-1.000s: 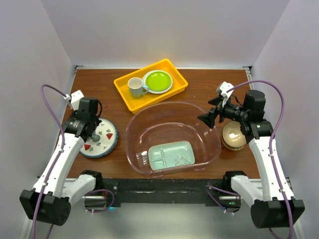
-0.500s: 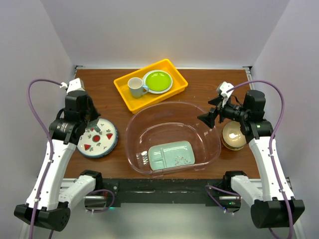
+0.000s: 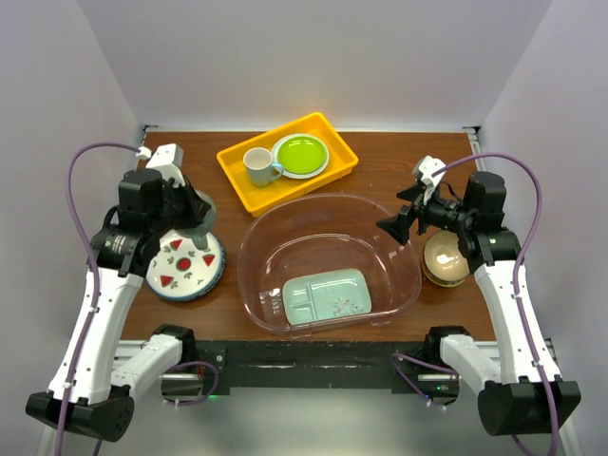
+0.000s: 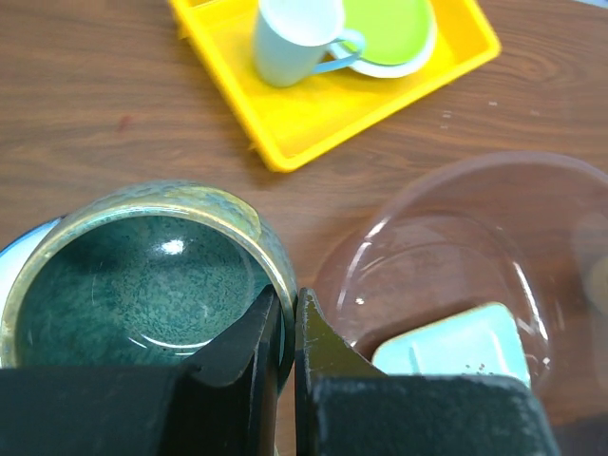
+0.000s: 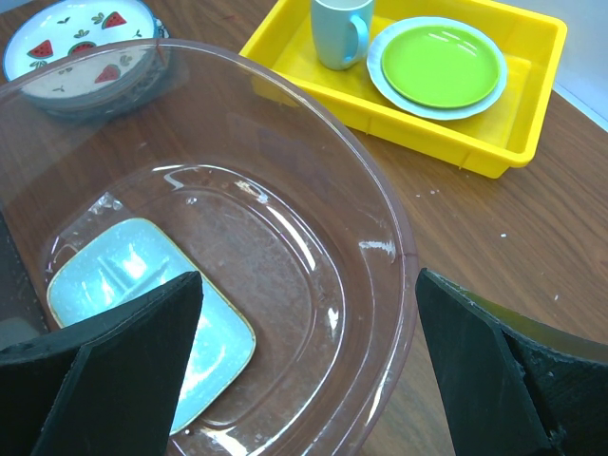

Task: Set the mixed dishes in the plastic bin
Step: Pick up the cup at the center of the board.

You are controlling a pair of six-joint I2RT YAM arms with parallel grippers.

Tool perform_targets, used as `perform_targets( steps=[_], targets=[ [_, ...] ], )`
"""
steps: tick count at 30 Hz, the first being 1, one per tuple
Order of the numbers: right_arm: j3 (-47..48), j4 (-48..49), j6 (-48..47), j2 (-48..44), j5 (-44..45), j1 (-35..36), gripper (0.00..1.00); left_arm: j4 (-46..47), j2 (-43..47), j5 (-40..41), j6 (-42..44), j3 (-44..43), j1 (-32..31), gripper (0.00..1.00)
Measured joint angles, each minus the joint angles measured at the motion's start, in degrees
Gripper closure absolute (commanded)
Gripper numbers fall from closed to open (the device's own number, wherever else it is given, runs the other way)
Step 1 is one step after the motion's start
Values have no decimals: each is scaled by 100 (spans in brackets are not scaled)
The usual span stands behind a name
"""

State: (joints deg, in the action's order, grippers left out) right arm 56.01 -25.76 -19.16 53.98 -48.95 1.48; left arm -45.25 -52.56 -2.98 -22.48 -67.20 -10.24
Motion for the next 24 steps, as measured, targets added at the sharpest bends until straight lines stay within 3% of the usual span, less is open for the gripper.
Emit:
perform_targets(
  steps=[11, 24],
  targets=[
    [0, 2, 0, 2, 0, 0, 1, 573, 50, -1257, 133, -22, -2, 100],
    [0, 4, 0, 20, 0, 0, 1, 1178, 87, -2044, 111, 15, -181, 100]
  ],
)
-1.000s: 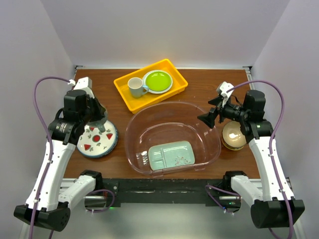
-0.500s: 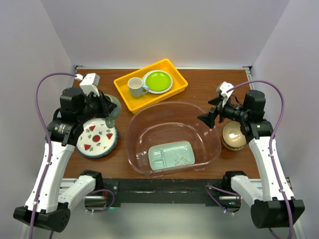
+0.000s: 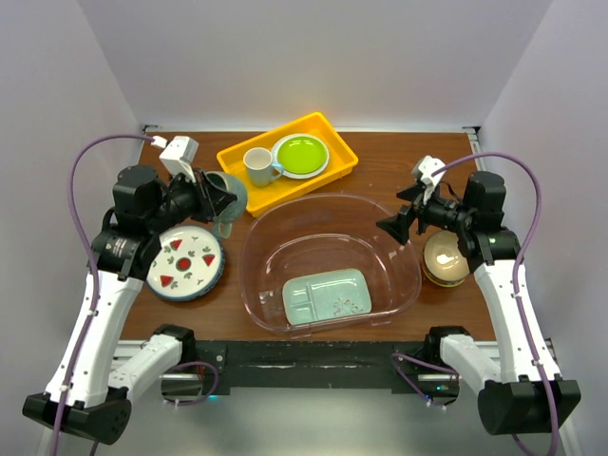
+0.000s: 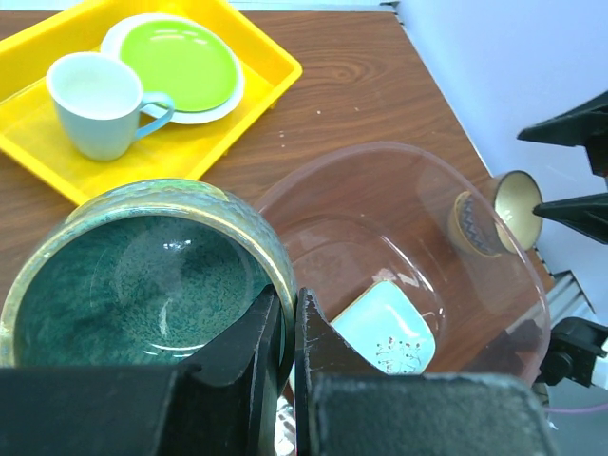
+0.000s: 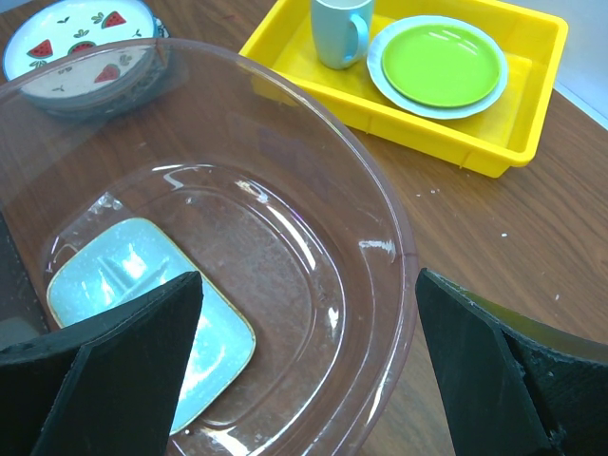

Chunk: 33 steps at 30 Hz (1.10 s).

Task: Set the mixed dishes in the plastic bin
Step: Pick up the cup at the center of the board.

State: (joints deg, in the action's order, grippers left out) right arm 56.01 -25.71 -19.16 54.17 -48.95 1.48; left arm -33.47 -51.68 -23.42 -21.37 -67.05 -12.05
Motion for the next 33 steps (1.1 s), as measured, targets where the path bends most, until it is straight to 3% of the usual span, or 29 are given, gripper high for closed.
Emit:
perform_targets(
  steps=[13, 33],
  targets=[
    [0, 2, 0, 22, 11, -4, 1, 293, -9, -13, -7, 107, -721, 100],
    [0, 2, 0, 68, 33, -4, 1, 365, -610, 1021, 28, 131, -2579, 100]
  ],
)
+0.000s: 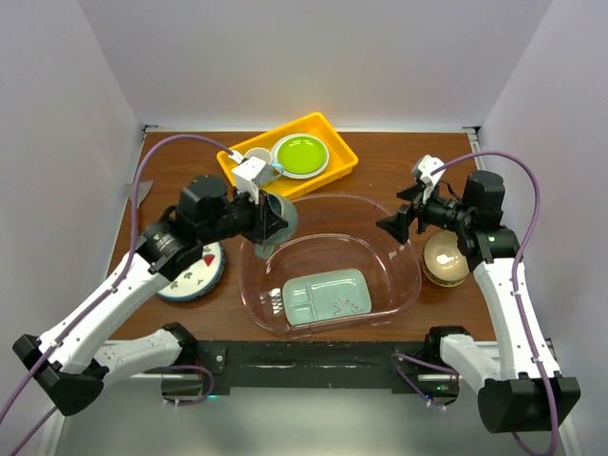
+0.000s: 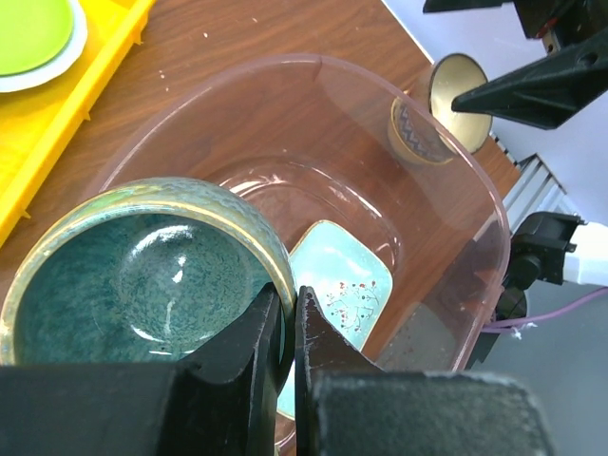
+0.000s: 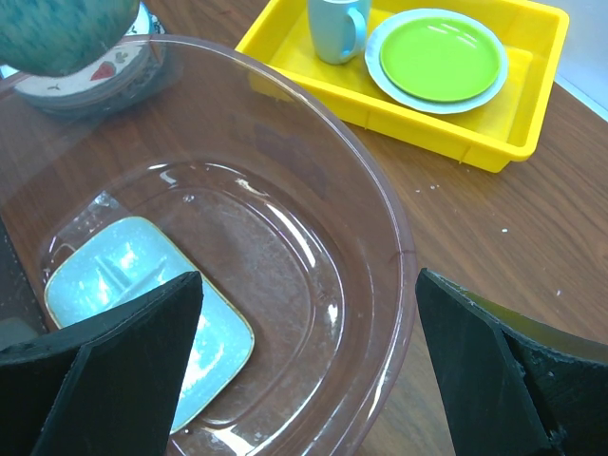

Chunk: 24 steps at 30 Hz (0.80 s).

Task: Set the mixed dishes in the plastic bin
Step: Pick up the cup at the center of the board, then place the cup in the plastic bin.

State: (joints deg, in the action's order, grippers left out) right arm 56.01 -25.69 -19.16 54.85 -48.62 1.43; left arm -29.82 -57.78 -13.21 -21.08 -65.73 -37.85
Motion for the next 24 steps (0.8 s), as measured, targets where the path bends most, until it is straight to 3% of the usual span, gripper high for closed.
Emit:
perform_targets(
  steps=[16, 24],
  targets=[
    [0, 2, 0, 2, 9, 0, 1, 400, -949, 798, 125, 0, -1261, 100],
    [0, 2, -2, 0, 11, 0, 1, 911, -2006, 863, 310, -52, -1604, 100]
  ],
)
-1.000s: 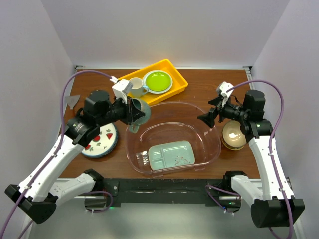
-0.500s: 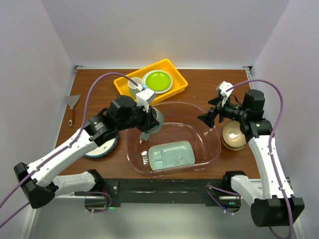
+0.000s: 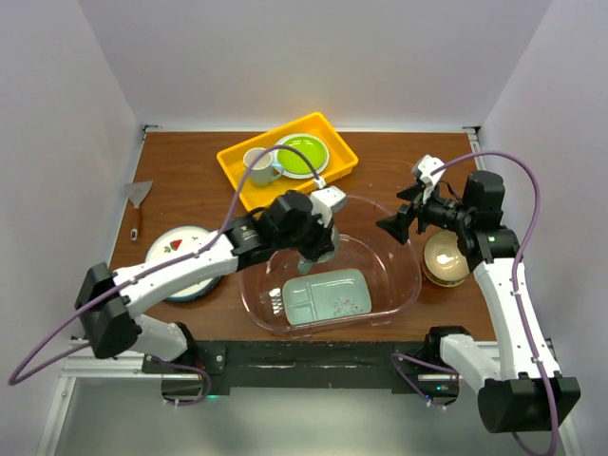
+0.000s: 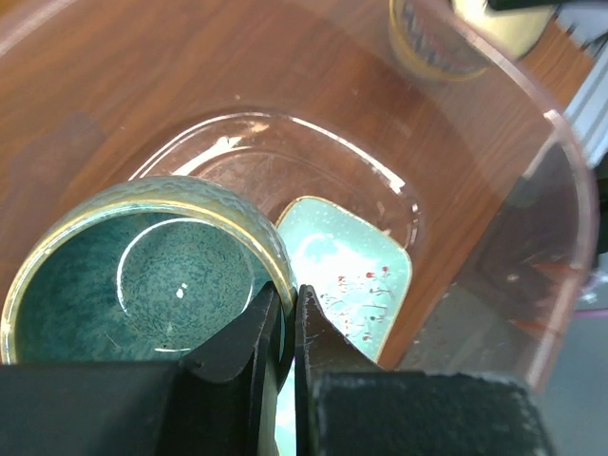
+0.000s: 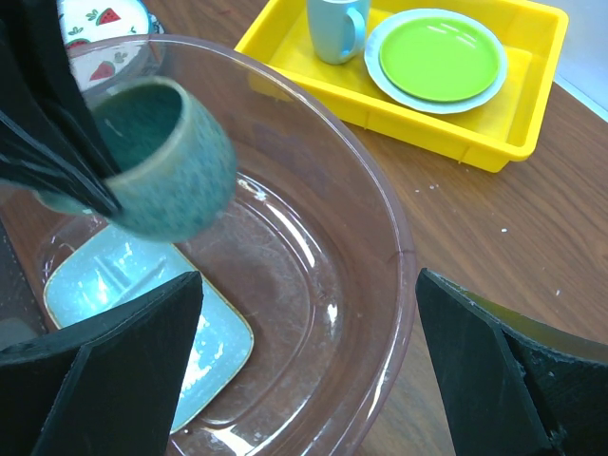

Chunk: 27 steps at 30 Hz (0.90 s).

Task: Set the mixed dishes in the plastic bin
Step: Place the cup in the plastic bin.

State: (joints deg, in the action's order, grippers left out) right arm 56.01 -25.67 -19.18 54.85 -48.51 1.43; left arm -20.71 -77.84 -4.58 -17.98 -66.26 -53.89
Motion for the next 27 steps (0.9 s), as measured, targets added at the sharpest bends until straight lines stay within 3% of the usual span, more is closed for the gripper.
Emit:
perform_targets(
  steps=[7, 17, 27],
  targets=[
    [0, -2, -22, 0, 2, 0, 1, -7, -1027, 22, 1261, -411, -267, 100],
    [0, -4, -37, 0, 28, 0, 1, -125, -1609, -96, 3469, -782, -286, 100],
    [0, -4, -39, 0, 103, 0, 1, -107, -2004, -293, 4194, -791, -286, 100]
  ],
)
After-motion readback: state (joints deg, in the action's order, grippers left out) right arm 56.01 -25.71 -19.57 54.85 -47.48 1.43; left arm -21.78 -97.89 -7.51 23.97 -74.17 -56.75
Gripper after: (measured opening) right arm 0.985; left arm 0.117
